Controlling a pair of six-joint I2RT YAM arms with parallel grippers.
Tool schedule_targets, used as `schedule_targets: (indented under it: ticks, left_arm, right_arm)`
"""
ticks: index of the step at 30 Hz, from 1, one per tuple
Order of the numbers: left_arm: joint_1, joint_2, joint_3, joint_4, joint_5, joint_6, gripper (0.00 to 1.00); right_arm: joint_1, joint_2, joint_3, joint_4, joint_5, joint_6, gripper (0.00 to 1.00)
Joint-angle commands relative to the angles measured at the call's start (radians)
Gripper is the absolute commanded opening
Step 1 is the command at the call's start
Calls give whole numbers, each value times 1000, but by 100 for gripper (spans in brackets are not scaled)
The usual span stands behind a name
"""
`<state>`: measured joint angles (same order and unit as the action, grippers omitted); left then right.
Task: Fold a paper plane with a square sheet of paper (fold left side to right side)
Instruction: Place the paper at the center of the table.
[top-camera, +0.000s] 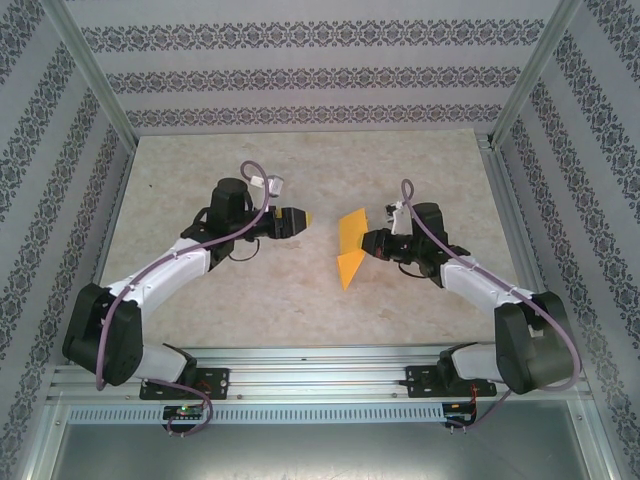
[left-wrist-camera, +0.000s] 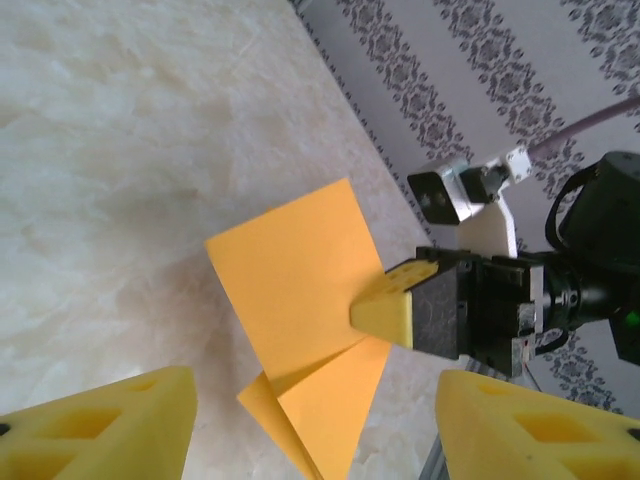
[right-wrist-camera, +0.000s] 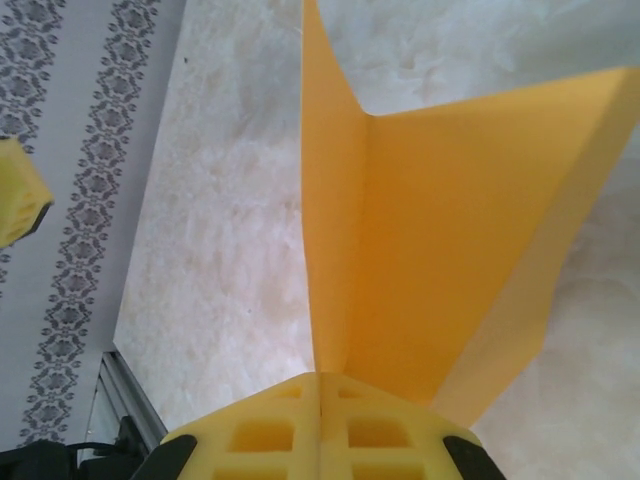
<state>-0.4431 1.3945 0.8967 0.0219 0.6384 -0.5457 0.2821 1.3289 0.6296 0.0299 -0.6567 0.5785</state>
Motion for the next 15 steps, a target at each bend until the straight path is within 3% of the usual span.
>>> schedule_targets:
  ticks: [1, 6, 15]
  left_arm:
    - [-44, -8, -44, -82, -26, 48, 63]
    - [-113, 45, -63, -8, -23, 1, 57]
    - [-234, 242, 13, 52, -43, -41, 50]
  right_arm:
    - [21, 59, 3, 42, 92, 70, 0]
    - [74, 146, 35, 38, 141, 63, 0]
    - [80, 226, 44, 32, 187, 49, 7]
